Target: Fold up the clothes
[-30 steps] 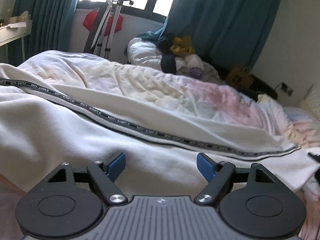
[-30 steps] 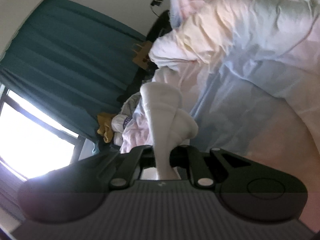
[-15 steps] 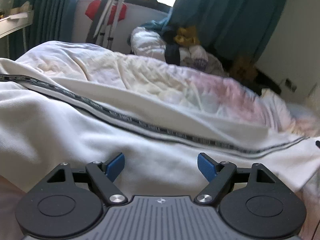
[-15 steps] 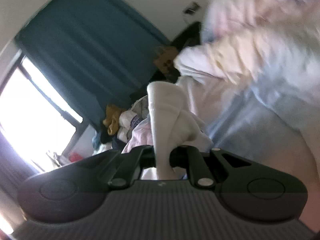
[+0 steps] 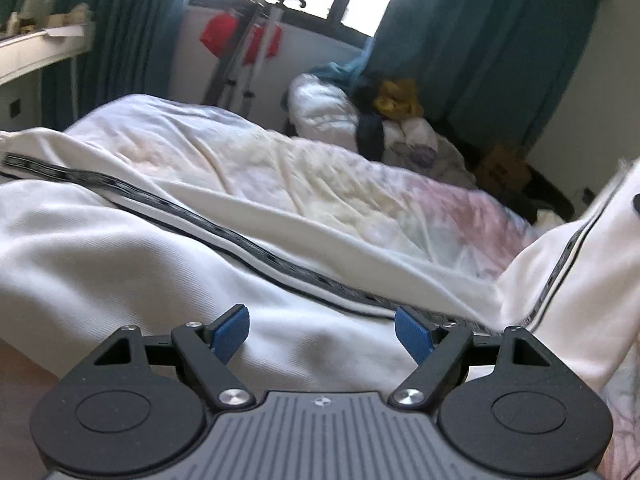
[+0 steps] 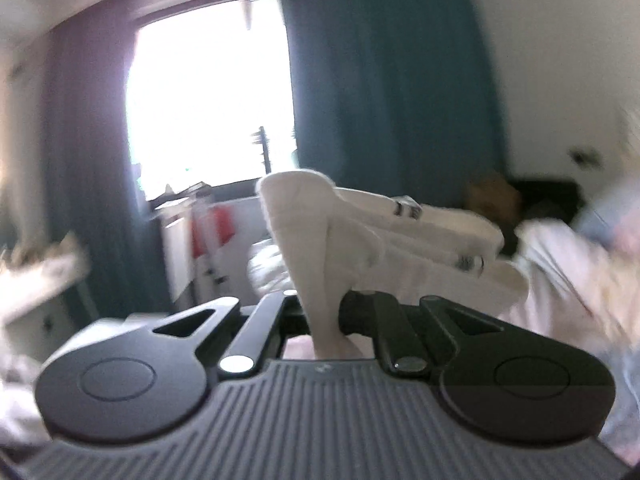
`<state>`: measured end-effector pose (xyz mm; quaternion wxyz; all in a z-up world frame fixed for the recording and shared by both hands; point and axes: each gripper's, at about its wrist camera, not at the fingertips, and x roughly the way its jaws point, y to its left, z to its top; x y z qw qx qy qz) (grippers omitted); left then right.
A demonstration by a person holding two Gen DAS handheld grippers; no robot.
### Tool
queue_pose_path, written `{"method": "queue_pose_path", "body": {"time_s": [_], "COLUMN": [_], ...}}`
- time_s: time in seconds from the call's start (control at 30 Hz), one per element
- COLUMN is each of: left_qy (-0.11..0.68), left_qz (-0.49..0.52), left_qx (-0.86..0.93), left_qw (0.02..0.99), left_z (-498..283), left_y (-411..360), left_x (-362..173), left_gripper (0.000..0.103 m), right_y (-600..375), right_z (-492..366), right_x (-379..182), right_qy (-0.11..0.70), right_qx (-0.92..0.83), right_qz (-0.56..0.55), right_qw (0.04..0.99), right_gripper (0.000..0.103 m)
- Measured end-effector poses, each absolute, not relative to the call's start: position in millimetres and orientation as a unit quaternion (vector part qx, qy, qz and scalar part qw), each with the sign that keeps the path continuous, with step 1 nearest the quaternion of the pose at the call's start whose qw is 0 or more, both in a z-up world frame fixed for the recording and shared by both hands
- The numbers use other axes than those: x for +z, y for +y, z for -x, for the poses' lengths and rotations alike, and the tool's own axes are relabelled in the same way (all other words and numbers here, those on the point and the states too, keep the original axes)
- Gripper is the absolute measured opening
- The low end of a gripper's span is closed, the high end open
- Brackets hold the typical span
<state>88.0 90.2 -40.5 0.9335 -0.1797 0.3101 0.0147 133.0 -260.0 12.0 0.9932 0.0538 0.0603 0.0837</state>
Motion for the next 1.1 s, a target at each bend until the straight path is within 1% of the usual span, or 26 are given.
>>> {"method": "queue_pose_path", "body": {"time_s": [0.07, 0.2, 0.3, 0.33, 0.37, 0.5, 0.53, 0.67, 0.8, 0.87, 0.97, 1.1], "left_qy": [0.301, 0.303, 0.313, 0.318, 0.322, 0.321, 0.318, 0.302, 0.282, 0.282, 0.318, 0.371], "left_qz": [0.192, 0.222, 0.211, 0.204, 0.197, 0.193, 0.204, 0.270, 0.337, 0.363, 0.374, 0.373], "left_qx": [0.025, 0.041, 0.047, 0.046, 0.045, 0.026, 0.016, -0.034, -0.134, -0.190, -0.200, -0.170], "left_qw": [0.934, 0.926, 0.925, 0.925, 0.925, 0.927, 0.926, 0.914, 0.888, 0.868, 0.848, 0.833], "left_z": [-84, -82, -84, -86, -86, -87, -86, -75, -67, -67, -79, -103], "left_y": [103, 123, 123, 121, 119, 112, 112, 120, 125, 123, 112, 98], "left_x": [-38, -37, -38, -38, -39, -41, -41, -39, -34, -36, -49, -71], "left_gripper": [0.082, 0.082, 0.082, 0.082, 0.082, 0.082, 0.084, 0.084, 0.085, 0.089, 0.089, 0.089], "right_y": [-226, -170, -137, -130, -127, -134, -136, -135, -143, -143, -145, -152], "right_z": [-126, -107, -98, -96, -93, -96, -95, -81, -83, -86, -86, -83], "right_x": [-1, -65, -124, -137, -142, -135, -134, -132, -129, -126, -120, -112], "right_qy": [0.071, 0.138, 0.215, 0.231, 0.230, 0.232, 0.230, 0.209, 0.198, 0.187, 0.174, 0.169], "right_qx": [0.119, 0.182, 0.214, 0.218, 0.217, 0.217, 0.218, 0.212, 0.203, 0.198, 0.195, 0.195], "right_qz": [-0.020, 0.045, 0.121, 0.138, 0.143, 0.103, 0.095, 0.081, 0.051, 0.054, 0.048, 0.034], "right_qw": [0.990, 0.973, 0.945, 0.938, 0.938, 0.942, 0.944, 0.951, 0.958, 0.961, 0.964, 0.966], "right_gripper": [0.009, 0.009, 0.009, 0.010, 0.010, 0.010, 0.010, 0.010, 0.010, 0.010, 0.010, 0.010]}}
